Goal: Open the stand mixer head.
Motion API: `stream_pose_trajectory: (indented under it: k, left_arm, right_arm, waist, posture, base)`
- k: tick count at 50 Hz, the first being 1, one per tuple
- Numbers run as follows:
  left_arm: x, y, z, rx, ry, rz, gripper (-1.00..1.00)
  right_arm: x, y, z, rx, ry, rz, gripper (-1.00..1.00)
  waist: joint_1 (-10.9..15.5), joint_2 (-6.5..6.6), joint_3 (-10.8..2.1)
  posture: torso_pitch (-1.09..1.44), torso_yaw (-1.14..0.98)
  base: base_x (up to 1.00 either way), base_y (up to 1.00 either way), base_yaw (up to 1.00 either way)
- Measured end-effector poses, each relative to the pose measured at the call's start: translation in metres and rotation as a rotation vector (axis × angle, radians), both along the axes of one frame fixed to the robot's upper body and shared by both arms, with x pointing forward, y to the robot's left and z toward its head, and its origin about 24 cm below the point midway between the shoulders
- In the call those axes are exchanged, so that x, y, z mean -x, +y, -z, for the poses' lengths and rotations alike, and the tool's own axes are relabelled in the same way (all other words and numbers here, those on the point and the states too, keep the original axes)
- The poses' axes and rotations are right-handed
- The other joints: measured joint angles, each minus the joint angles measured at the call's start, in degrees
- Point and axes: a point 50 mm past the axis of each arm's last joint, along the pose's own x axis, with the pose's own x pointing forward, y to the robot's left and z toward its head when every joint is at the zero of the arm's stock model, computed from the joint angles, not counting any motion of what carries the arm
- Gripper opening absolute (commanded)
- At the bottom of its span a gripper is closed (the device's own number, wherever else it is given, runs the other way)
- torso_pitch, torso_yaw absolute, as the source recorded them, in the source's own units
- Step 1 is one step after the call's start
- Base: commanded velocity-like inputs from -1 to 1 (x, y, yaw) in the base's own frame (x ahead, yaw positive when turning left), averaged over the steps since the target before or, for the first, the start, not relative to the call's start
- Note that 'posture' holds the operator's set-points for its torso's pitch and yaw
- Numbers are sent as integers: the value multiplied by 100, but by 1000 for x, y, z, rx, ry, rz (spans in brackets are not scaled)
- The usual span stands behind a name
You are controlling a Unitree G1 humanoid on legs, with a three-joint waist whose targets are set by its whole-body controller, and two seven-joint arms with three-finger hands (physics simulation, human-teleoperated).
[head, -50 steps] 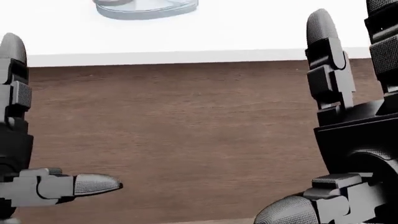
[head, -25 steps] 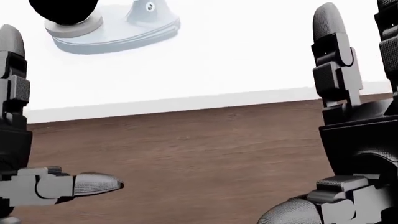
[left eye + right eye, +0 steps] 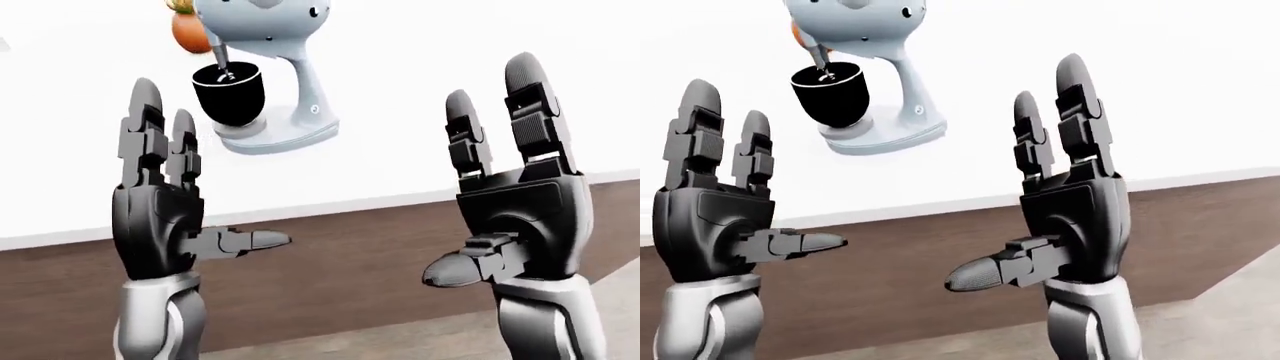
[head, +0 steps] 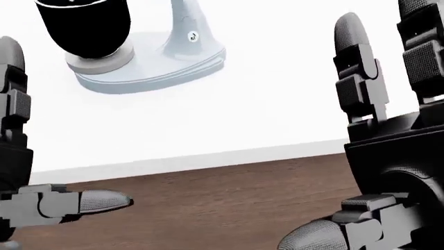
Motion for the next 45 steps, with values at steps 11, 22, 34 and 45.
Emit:
stream_pose_trajectory:
  k: [11, 22, 34, 45]
  left_arm:
    - [2, -4, -3, 1, -26, 26, 100]
    - [1, -1, 1, -2, -5, 4, 100]
    - [3, -7, -4, -3, -32, 45, 100]
    - [4, -4, -6, -7, -52, 24, 100]
  right_arm:
    - [3, -4, -5, -4, -37, 21, 100]
    - [2, 0, 0, 6, -14, -1, 100]
    - [4, -6, -2, 5, -37, 36, 100]
    - [4, -2, -1, 16, -55, 21, 100]
  waist:
    - [-182, -445, -74]
    - [-124, -276, -4]
    - [-174, -62, 110]
    - [-248, 42, 53]
  posture:
    - [0, 0]
    - [0, 0]
    - [0, 0]
    - [0, 0]
  base:
    - [-1, 44, 0]
    - [0, 25, 0]
    - [21, 0, 0]
    - [47, 1, 0]
